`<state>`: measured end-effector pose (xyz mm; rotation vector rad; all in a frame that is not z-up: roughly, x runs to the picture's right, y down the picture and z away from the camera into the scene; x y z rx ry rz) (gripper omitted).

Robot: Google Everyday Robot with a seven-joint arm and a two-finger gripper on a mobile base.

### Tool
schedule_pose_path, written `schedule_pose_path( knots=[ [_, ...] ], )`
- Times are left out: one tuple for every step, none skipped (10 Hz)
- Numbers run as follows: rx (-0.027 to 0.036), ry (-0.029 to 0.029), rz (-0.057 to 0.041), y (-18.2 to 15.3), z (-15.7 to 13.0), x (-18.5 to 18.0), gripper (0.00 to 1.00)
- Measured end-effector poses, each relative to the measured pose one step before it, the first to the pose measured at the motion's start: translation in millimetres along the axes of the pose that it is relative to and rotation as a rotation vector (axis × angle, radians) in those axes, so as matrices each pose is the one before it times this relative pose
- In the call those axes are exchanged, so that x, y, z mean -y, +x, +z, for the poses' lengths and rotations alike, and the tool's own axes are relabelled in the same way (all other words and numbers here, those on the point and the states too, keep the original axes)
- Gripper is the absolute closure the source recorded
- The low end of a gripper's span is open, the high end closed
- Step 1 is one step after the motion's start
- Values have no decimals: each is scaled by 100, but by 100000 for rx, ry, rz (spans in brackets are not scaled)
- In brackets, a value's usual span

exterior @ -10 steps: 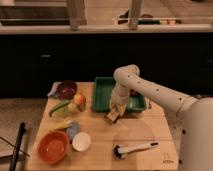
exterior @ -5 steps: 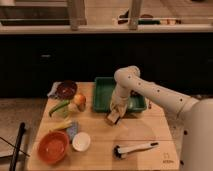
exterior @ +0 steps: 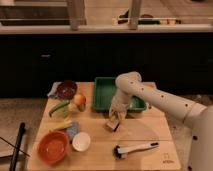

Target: Place eraser in table surface

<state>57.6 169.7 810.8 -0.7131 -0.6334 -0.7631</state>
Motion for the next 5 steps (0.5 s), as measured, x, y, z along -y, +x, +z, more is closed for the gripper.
schedule_pose_path(
  knots=[
    [1119,-463,-811,-235,251,-36,100],
    [1129,-462,-770,-266,291,-25,100],
    [1234,-438,-654,-267,404,-71,100],
    [1274,-447,-482,-237,413,-37,97],
    [1215,-440,-348,-205,449,-44,90]
  ],
)
